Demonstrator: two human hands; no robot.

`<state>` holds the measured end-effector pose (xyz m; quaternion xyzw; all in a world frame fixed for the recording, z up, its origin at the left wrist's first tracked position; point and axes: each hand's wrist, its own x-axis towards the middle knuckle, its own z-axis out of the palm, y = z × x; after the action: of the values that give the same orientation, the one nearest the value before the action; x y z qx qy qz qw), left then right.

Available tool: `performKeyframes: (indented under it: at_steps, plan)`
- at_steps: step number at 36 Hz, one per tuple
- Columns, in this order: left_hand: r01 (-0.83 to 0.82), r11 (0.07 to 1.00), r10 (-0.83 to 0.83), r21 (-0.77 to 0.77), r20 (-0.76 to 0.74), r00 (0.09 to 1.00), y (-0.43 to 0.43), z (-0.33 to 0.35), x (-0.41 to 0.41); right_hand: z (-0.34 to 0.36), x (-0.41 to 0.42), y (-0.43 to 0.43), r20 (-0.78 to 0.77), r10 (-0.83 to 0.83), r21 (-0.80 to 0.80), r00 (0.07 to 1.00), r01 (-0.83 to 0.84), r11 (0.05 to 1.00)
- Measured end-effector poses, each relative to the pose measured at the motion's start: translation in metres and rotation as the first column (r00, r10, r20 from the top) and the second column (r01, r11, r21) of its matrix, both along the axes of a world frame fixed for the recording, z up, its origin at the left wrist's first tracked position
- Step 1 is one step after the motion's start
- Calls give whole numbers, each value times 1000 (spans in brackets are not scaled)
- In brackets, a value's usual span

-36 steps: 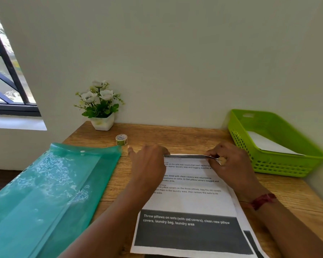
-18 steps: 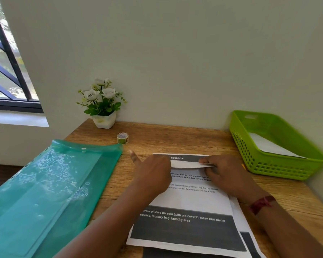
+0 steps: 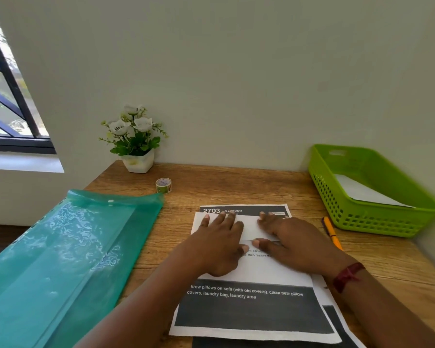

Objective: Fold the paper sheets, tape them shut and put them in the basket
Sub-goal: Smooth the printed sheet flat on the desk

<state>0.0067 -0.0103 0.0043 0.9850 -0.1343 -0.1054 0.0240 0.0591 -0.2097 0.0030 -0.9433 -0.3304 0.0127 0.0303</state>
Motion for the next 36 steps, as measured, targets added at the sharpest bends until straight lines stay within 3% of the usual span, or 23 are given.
performKeyframes:
  at_steps: [13,25,32,36]
  plan:
    - [36,999,-37,-14,-87,996,8,2,4,-12,-14,16,-193,62,-13,979,-66,998]
    - [-26,999,31,41,-117,993,14,2,7,-12,-12,13,-136,39,-79,990,-50,996]
    - [-104,994,110,43,-166,980,22,7,8,-5,-7,5,-114,-84,-127,990,69,990]
    - [-155,985,163,71,-125,979,30,8,12,8,-9,3,-18,-144,-177,989,139,974]
